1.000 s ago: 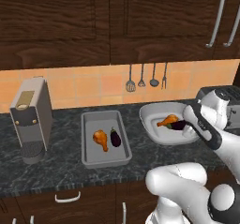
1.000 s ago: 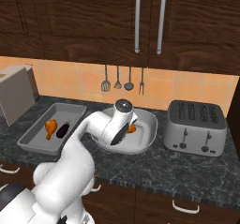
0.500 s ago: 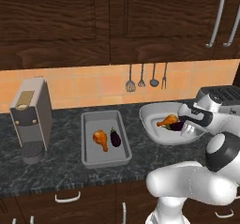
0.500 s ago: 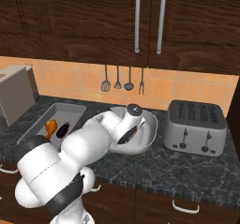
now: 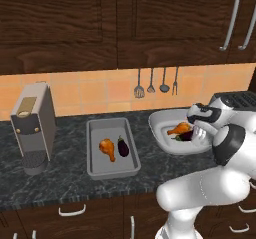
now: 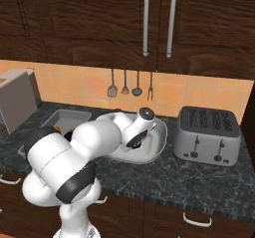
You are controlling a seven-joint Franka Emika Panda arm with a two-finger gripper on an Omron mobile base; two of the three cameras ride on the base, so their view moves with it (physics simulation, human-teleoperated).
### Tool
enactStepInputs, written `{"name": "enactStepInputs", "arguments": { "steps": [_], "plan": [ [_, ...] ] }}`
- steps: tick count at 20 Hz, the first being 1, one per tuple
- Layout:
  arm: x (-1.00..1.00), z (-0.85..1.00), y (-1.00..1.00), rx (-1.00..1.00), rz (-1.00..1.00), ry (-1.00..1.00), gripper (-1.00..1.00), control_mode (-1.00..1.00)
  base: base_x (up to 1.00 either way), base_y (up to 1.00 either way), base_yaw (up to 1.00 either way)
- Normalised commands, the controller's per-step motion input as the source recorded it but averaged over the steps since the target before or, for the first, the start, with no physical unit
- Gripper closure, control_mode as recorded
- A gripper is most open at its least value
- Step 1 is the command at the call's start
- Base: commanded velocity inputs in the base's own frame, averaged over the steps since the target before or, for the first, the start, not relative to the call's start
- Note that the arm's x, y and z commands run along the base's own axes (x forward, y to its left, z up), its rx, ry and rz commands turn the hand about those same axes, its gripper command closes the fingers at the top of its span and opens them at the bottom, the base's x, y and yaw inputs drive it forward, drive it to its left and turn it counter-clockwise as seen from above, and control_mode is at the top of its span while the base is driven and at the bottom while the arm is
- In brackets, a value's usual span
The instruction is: Place one eggplant and one chicken drumstick in each tupperware on the nearby counter, to pack two identical lunches.
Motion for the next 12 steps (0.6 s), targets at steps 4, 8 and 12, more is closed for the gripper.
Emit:
{"name": "enactStepInputs", "arguments": {
  "steps": [4, 8, 12],
  "plan": [
    [-0.12, 0.31, 0.0, 0.0, 0.06, -0.03, -1.0, -1.0, 0.0, 0.0, 0.0],
    [-0.94, 0.65, 0.0, 0.0, 0.04, -0.2, -1.0, -1.0, 0.0, 0.0, 0.0],
    [-1.0, 0.19, 0.0, 0.0, 0.0, -0.31, -1.0, -1.0, 0.0, 0.0, 0.0]
  ]
}}
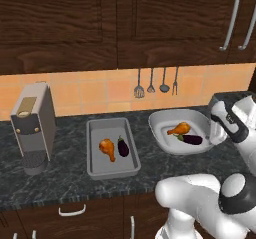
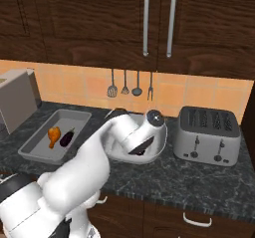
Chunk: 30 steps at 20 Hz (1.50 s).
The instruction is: Place one eggplant and one chicken drumstick in each tupperware on the nearby counter, to pack two identical lunches.
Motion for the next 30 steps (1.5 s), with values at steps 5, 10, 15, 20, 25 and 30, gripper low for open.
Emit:
{"name": "enactStepInputs", "arguments": {
  "steps": [5, 10, 15, 20, 25, 30],
  "plan": [
    [-0.87, 0.4, 0.03, -0.01, 0.0, -0.47, -1.0, -1.0, 0.0, 0.0, 0.0],
    [-0.34, 1.0, 0.0, 0.0, 0.0, -0.1, -1.0, -1.0, 0.0, 0.0, 0.0],
    [-0.22, 0.47, -0.02, 0.0, 0.0, -0.07, -1.0, -1.0, 0.0, 0.0, 0.0],
    [-0.25, 0.05, -0.21, 0.06, 0.0, -0.06, -1.0, -1.0, 0.0, 0.0, 0.0],
    [-0.3, 0.0, -0.39, 0.12, 0.0, -0.05, -1.0, -1.0, 0.0, 0.0, 0.0],
    [-0.18, 0.0, -0.38, 0.12, 0.0, -0.02, -1.0, -1.0, 0.0, 0.0, 0.0]
  ]
}}
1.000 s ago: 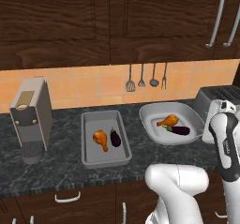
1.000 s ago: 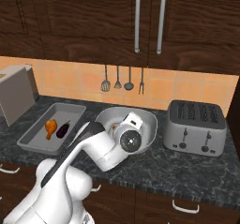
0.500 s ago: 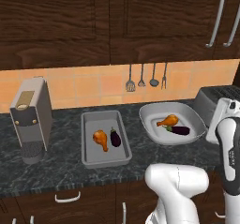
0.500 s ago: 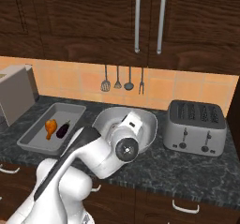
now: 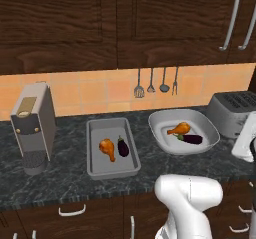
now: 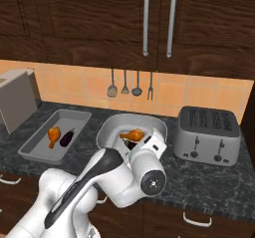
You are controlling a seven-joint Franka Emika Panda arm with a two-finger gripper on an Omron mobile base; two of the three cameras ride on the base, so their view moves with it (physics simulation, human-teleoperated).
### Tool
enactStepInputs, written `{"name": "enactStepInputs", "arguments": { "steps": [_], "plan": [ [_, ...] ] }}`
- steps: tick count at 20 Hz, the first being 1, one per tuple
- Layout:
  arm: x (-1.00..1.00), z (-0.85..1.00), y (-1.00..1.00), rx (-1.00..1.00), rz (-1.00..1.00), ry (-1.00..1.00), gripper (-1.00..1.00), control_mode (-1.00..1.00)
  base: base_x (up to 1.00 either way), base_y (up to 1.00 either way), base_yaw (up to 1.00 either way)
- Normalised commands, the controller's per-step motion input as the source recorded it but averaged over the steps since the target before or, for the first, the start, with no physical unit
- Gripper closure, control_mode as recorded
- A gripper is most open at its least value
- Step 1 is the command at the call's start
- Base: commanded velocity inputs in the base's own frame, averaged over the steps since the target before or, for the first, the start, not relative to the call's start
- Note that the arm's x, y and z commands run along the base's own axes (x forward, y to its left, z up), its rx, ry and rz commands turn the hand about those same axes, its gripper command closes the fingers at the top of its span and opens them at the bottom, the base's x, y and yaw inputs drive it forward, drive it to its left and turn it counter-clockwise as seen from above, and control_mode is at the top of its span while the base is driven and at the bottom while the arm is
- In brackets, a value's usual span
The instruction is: Place one eggplant and one chicken drumstick in each tupperware on the nearby counter, to pack two identical lunches.
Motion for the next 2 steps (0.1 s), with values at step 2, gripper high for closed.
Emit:
{"name": "enactStepInputs", "arguments": {
  "steps": [2],
  "plan": [
    [-0.19, 0.0, -0.31, 0.09, 0.0, -0.03, -1.0, -1.0, 0.0, 0.0, 0.0]
  ]
}}
